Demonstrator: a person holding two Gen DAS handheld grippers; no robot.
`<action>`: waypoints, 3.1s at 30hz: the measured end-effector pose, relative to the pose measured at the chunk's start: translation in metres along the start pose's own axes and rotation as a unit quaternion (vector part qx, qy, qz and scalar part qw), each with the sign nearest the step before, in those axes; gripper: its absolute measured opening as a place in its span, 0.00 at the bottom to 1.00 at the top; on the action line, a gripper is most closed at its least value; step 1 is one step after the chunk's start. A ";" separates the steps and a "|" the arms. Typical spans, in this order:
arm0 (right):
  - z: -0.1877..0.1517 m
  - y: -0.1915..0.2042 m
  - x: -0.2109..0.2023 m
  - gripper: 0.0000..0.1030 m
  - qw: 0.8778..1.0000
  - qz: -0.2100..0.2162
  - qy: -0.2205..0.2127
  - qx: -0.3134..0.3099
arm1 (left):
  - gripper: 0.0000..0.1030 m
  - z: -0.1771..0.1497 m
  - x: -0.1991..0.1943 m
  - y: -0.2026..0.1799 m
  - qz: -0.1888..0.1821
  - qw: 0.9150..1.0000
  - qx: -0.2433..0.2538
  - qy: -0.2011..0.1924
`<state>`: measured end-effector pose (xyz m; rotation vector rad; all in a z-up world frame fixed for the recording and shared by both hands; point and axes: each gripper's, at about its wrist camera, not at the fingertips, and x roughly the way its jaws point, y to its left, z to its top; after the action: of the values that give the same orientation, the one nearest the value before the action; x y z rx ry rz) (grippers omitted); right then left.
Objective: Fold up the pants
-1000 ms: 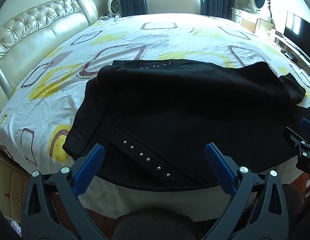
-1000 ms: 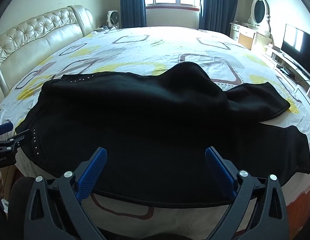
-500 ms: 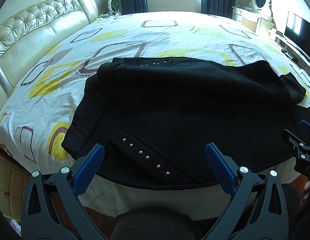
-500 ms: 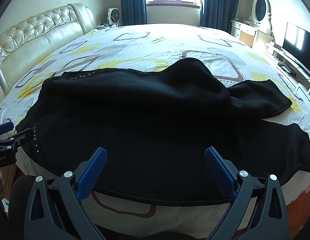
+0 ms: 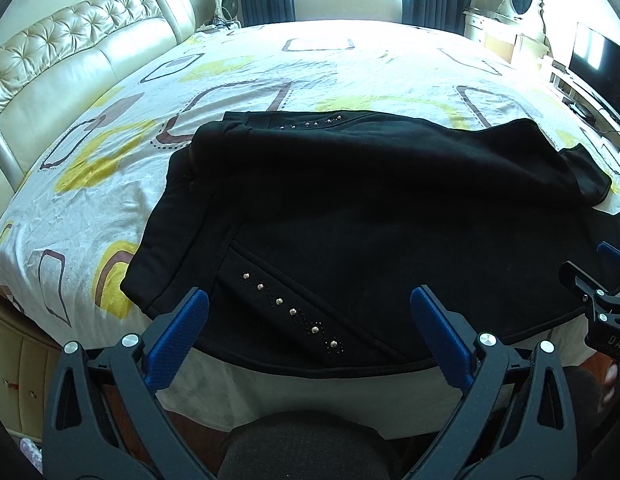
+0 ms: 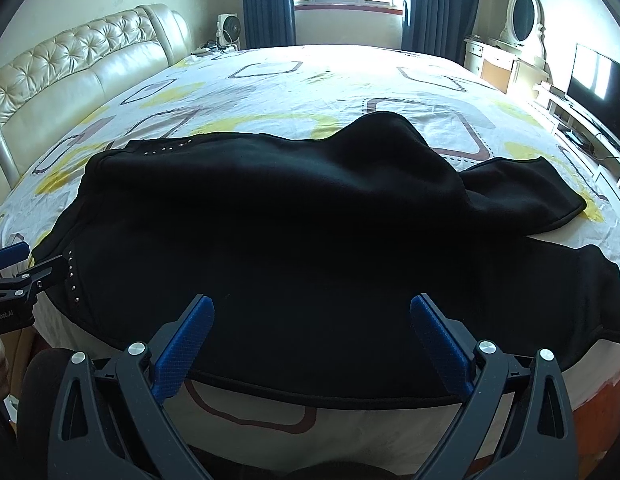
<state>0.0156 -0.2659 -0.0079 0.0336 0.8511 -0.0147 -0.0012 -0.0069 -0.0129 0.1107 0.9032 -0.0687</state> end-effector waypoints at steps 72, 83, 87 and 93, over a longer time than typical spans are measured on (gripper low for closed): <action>0.121 -0.043 0.089 0.95 0.968 0.229 0.087 0.048 | 0.98 0.184 0.230 0.186 -0.349 0.919 -0.111 0.146; 0.190 -0.013 0.148 0.95 0.946 0.287 0.133 -0.068 | 0.98 0.202 0.246 0.181 -0.356 0.918 -0.100 0.146; 0.203 0.010 0.186 0.95 0.938 0.274 0.179 -0.117 | 0.43 0.198 0.248 0.163 -0.310 0.939 -0.032 0.143; 0.201 0.030 0.223 0.79 0.929 0.256 0.227 -0.139 | 0.21 0.197 0.248 0.176 -0.319 0.936 -0.038 0.141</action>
<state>0.3151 -0.2431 -0.0425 -0.0097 1.2800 0.6270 0.3243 0.1397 -0.0750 -0.2569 1.1999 -0.6365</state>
